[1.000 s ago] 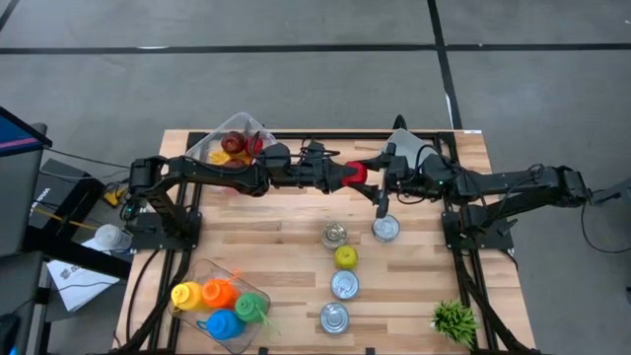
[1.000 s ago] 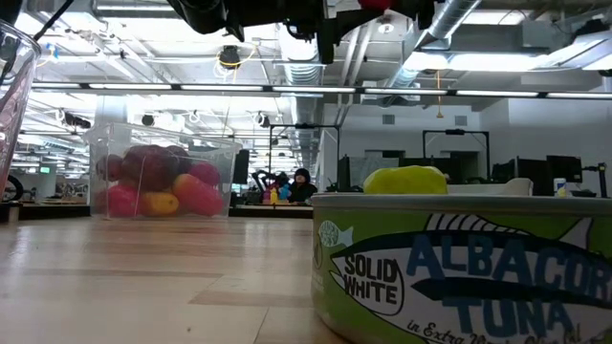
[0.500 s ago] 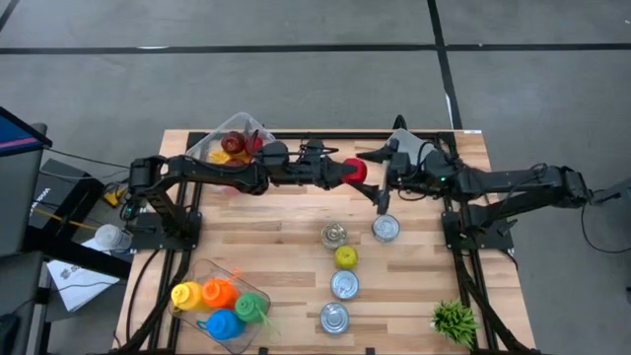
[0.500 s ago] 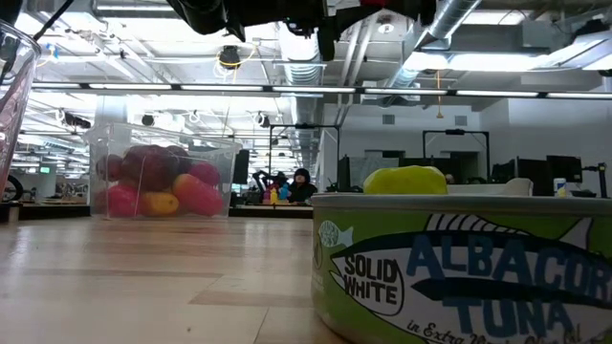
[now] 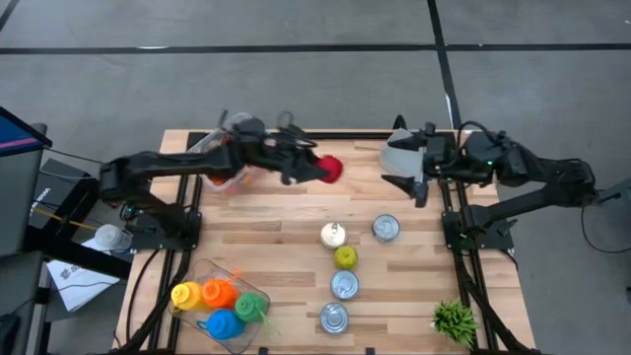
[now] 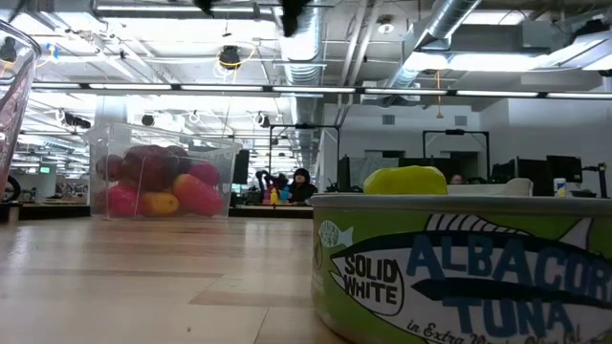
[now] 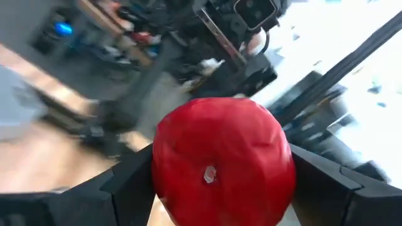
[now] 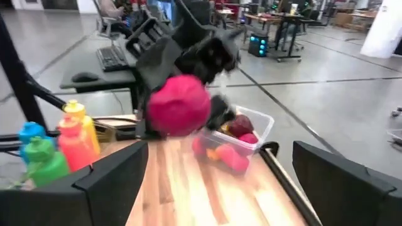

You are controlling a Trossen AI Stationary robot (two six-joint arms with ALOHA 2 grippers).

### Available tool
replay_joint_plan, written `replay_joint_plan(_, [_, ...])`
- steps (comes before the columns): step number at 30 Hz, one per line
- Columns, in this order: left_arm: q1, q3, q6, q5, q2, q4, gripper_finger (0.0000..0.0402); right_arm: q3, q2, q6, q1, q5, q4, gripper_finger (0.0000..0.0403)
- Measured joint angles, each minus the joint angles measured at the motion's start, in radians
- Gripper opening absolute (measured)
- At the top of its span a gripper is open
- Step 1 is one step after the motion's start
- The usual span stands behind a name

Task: Pick & Place Food Item
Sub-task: Put the red tomato into the white bin

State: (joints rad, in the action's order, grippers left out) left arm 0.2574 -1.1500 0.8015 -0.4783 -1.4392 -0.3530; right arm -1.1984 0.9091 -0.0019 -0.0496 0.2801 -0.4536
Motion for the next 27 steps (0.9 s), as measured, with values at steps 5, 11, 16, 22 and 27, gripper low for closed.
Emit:
replay_joint_plan(5, [0.079, 0.000, -0.248, 0.133, 0.237, 0.464, 0.0289, 0.000, -0.035, 0.047, -0.022, 0.014, -0.062, 0.0384])
replay_joint_plan(11, [0.125, 0.000, -0.356, 0.719, 0.483, 1.061, 0.0289, 0.000, -0.021, 0.077, -0.021, 0.016, -0.094, 0.0384])
replay_joint_plan(16, [0.131, 0.000, -0.292, 1.062, 0.564, 1.415, 0.0289, 0.001, 0.007, 0.073, -0.021, 0.017, -0.094, 0.0384])
replay_joint_plan(22, [0.178, 0.000, -0.263, 1.150, 0.501, 1.592, 0.0290, 0.001, 0.045, 0.073, -0.003, 0.017, -0.095, 0.0384])
replay_joint_plan(27, [0.237, 0.002, -0.266, 1.171, 0.366, 1.697, 0.0290, 0.001, 0.072, 0.073, 0.002, 0.016, -0.094, 0.0384])
